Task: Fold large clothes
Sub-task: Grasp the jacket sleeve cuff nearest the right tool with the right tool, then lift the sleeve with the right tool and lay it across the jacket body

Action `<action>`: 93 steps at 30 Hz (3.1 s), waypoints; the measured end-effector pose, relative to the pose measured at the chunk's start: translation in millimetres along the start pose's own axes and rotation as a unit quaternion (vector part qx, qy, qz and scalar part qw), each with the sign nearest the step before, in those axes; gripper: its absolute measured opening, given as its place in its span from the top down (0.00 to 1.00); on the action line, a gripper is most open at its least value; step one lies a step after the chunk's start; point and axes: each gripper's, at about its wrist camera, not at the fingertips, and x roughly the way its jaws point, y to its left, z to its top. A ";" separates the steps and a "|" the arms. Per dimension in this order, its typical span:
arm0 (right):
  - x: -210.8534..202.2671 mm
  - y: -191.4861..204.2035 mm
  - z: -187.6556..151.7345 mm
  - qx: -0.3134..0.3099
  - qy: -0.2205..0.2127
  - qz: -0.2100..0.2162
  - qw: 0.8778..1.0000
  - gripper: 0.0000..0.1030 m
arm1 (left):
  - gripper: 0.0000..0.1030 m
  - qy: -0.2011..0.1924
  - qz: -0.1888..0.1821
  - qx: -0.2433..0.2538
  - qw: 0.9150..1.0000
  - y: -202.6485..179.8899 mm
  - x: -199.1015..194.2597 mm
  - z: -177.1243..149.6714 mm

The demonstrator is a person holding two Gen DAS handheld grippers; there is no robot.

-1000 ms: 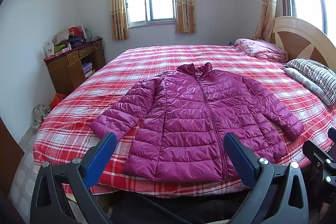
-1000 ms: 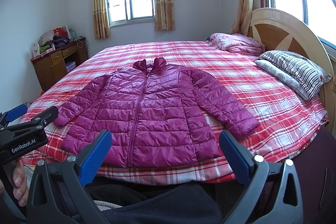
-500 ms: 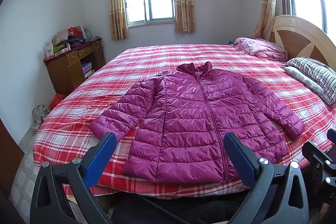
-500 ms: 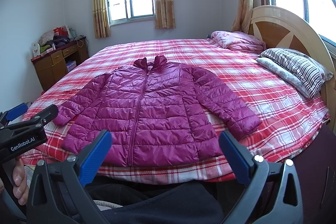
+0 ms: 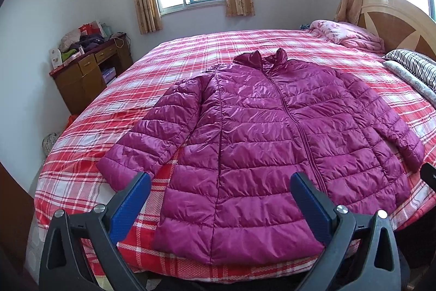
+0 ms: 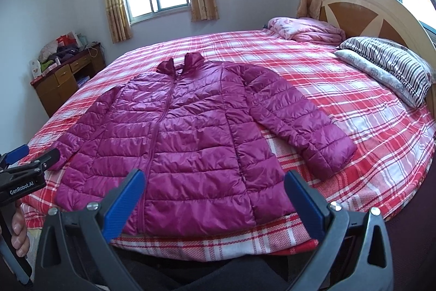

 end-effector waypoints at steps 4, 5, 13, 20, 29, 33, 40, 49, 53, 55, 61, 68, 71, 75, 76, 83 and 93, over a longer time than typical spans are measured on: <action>28.8 -26.1 6.1 0.028 0.018 -0.021 0.999 0.00 | 0.01 0.006 0.013 0.007 1.000 -2.3 34.2 9.6; 35.5 -32.7 8.2 0.033 0.021 -0.029 0.999 0.00 | 0.01 0.010 0.017 0.007 1.000 -3.4 43.0 12.9; 84.0 -115.9 28.8 0.120 0.042 -0.100 0.987 0.08 | 0.01 0.013 0.042 0.000 0.999 -8.1 105.0 42.7; 108.8 -174.4 32.5 0.191 0.066 -0.147 0.968 0.14 | 0.01 0.013 0.068 -0.005 0.998 -12.2 159.4 71.0; 131.2 -184.3 25.9 0.182 0.086 -0.137 0.970 0.61 | 0.01 0.065 0.080 -0.028 0.994 -3.5 220.0 77.1; 133.8 -191.7 38.1 0.174 0.086 -0.136 0.971 0.83 | 0.01 0.071 0.076 -0.035 0.994 1.0 227.6 74.7; 122.2 -215.3 103.4 0.123 0.030 -0.224 0.966 0.88 | 0.01 0.065 0.070 -0.055 0.994 16.3 227.4 80.8; 104.6 -159.3 208.6 0.003 -0.085 -0.275 0.958 0.89 | 0.01 0.052 0.077 -0.082 0.992 45.7 223.1 94.6; 104.7 -105.0 232.0 -0.067 -0.125 -0.269 0.953 0.89 | 0.01 0.048 0.077 -0.093 0.991 57.7 219.9 98.2; 107.0 -78.0 238.5 -0.096 -0.137 -0.259 0.951 0.89 | 0.01 0.046 0.076 -0.095 0.992 62.0 218.6 98.6; 117.7 -2.1 242.8 -0.165 -0.156 -0.223 0.948 0.89 | 0.01 0.044 0.073 -0.103 0.991 73.8 215.8 100.1; 136.1 58.1 233.6 -0.218 -0.160 -0.183 0.945 0.89 | 0.01 0.035 0.072 -0.113 0.990 88.3 207.3 98.9; 151.3 82.9 227.1 -0.239 -0.152 -0.169 0.944 0.89 | 0.01 0.041 0.074 -0.113 0.990 92.6 210.3 96.8; 173.7 106.2 214.1 -0.262 -0.133 -0.148 0.944 0.89 | 0.01 0.042 0.077 -0.117 0.989 98.0 210.7 94.3; 179.7 112.6 209.6 -0.268 -0.130 -0.144 0.944 0.89 | 0.01 0.042 0.077 -0.118 0.989 99.0 210.7 93.7; 221.9 157.7 167.8 -0.301 -0.100 -0.111 0.942 0.89 | 0.01 0.048 0.083 -0.115 0.989 101.8 215.2 91.4; 277.6 193.6 116.7 -0.310 -0.035 -0.069 0.947 0.86 | 0.01 0.057 0.093 -0.113 0.988 108.5 220.4 86.5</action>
